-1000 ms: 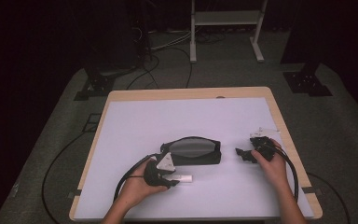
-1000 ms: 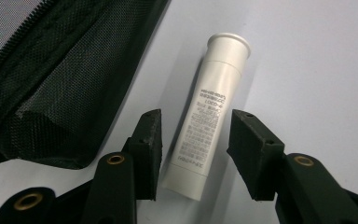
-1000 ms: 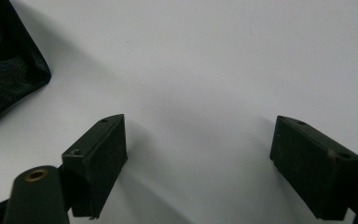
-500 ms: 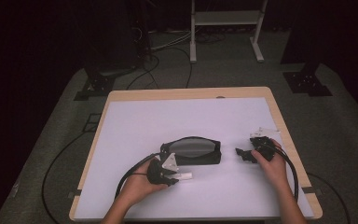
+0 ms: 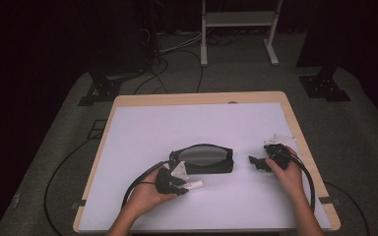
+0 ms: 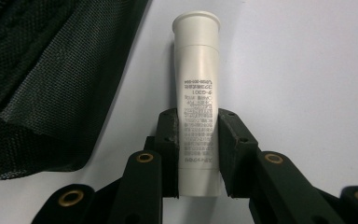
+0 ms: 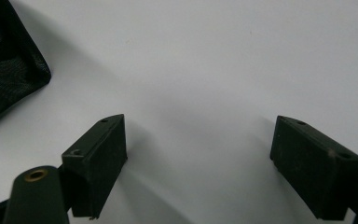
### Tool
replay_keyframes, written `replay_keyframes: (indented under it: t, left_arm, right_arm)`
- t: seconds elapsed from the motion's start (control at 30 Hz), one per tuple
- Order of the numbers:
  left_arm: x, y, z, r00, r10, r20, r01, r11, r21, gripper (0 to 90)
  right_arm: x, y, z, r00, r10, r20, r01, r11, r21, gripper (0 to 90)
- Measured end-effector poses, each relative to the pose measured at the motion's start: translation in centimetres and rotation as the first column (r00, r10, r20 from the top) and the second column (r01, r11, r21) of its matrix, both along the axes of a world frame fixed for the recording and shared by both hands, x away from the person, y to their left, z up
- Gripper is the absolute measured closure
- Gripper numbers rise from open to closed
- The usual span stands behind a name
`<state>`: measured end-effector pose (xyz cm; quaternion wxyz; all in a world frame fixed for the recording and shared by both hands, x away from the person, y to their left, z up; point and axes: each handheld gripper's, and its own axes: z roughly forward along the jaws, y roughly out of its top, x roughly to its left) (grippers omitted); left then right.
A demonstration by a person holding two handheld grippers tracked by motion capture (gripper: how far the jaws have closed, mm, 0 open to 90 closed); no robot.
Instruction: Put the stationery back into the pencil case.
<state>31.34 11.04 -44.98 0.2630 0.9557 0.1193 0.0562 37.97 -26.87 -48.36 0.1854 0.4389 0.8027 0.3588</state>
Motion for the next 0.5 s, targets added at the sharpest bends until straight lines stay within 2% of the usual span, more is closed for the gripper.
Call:
replay_keyframes:
  t: [0.33, 0.5]
  left_arm:
    - [-0.3, 0.2, 0.1, 0.9998, -0.012, -0.017, 0.012, 0.9999, -0.008, 71.2]
    - [-0.51, 0.41, 0.72, 0.9994, -0.021, -0.026, 0.02, 0.999, -0.04, 71.2]
  right_arm:
    - [0.01, 0.0, 0.0, 1.0, 0.0, -0.001, 0.0, 1.0, 0.0, 17.3]
    - [0.0, 0.0, 0.0, 1.0, -0.001, -0.001, 0.001, 1.0, 0.001, 17.3]
